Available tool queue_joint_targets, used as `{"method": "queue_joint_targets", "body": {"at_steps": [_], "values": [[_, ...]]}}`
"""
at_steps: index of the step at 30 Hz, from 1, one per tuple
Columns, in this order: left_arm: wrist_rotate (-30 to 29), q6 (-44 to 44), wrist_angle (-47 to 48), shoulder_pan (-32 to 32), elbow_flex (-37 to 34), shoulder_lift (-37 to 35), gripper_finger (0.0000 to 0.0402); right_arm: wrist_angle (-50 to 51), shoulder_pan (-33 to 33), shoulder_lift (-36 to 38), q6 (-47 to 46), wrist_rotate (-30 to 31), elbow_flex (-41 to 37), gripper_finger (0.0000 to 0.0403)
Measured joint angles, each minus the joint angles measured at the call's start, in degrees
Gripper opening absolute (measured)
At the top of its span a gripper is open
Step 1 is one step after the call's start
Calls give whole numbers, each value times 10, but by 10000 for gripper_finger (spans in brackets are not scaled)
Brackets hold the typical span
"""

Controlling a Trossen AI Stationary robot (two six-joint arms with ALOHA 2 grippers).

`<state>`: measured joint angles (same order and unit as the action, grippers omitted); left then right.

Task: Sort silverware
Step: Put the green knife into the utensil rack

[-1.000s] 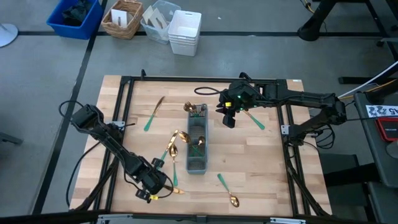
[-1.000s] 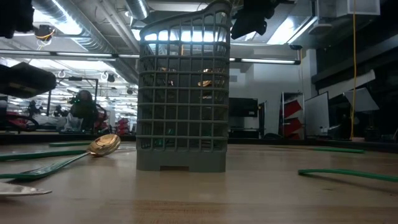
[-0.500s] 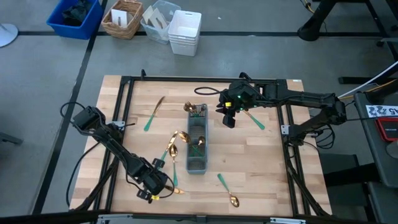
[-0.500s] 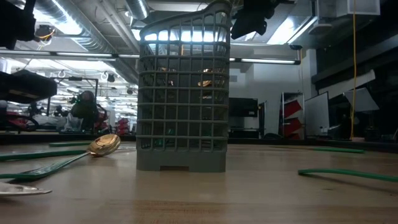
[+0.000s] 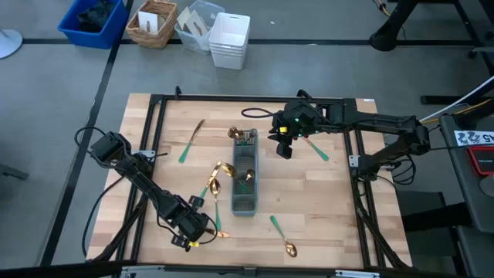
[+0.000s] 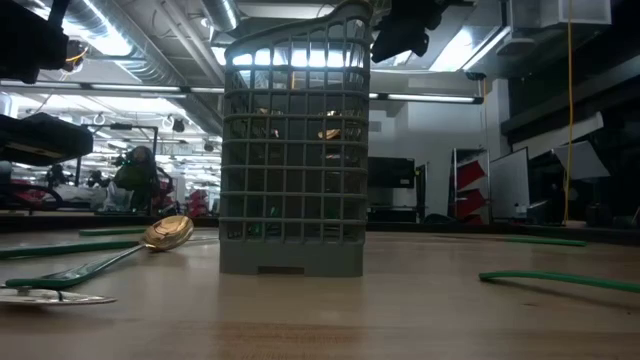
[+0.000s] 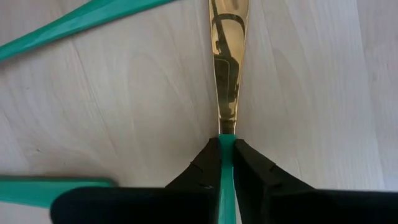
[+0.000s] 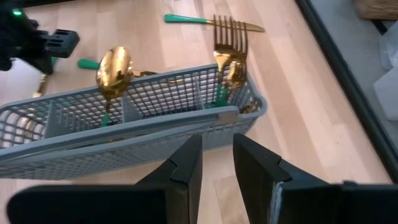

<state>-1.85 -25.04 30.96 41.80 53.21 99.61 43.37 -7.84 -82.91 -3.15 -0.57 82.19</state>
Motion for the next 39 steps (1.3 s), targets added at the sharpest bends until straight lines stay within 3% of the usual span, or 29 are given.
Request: {"method": "queue_joint_targets", "body": {"at_steps": [6, 10, 16, 20, 28, 39], "values": [[1, -15, -1, 0, 0, 0, 26, 8, 3, 0, 5, -60, 0, 92], [1, -41, -2, 0, -1, 0, 23, 55, 17, 12, 37, -61, -1, 92], [0, -61, -3, 0, -1, 1, 26, 132, 61, 64, 48, 7, -1, 92], [0, -74, -4, -4, -1, 1, 24, 131, 97, 114, 47, 59, -28, 92], [5, -95, -5, -19, -1, 1, 21, -21, 155, 181, 10, 83, -192, 92], [1, -108, -9, -21, -3, -14, 23, -299, 188, 149, -28, 69, -369, 92]]}}
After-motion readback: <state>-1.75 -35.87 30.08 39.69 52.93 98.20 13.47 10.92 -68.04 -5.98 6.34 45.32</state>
